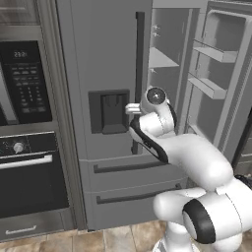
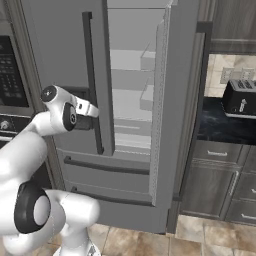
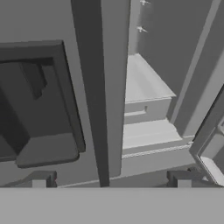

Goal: Place one of the steaks on the plate and the other in the bowl. Then place the bowl in the fridge.

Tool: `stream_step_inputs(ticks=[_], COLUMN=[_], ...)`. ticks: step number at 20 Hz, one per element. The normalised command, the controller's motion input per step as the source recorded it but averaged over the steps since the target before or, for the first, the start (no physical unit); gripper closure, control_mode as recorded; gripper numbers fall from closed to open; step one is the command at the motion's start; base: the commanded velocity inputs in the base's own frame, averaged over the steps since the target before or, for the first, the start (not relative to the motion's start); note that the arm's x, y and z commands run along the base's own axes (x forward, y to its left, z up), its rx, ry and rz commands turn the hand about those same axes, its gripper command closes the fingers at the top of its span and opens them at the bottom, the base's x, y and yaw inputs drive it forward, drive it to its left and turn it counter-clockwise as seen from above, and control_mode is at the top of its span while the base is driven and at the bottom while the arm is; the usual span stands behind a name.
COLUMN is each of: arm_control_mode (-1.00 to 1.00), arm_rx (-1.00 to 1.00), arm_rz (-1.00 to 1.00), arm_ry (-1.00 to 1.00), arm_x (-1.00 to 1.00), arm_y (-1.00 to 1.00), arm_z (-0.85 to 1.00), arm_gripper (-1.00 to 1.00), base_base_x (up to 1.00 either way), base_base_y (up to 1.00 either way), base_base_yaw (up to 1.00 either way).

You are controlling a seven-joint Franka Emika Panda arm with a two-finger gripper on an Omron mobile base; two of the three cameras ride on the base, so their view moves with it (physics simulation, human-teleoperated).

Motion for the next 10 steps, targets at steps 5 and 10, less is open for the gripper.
stream_step_inputs(ticks=[5,10], arm_control_mode=[-1.00,-1.00], arm_rx=[0.11,-0.02], arm_rz=[0.00,0.04], arm_ry=[0.01,0.00], arm_x=[0.37,0.39], arm_y=[-0.08,0.00], arm_z=[0.02,0.03], arm_gripper=[-1.00,-1.00], base_base_x=[0.00,0.00], base_base_y=[0.00,0.00], base_base_yaw=[0.00,0.00])
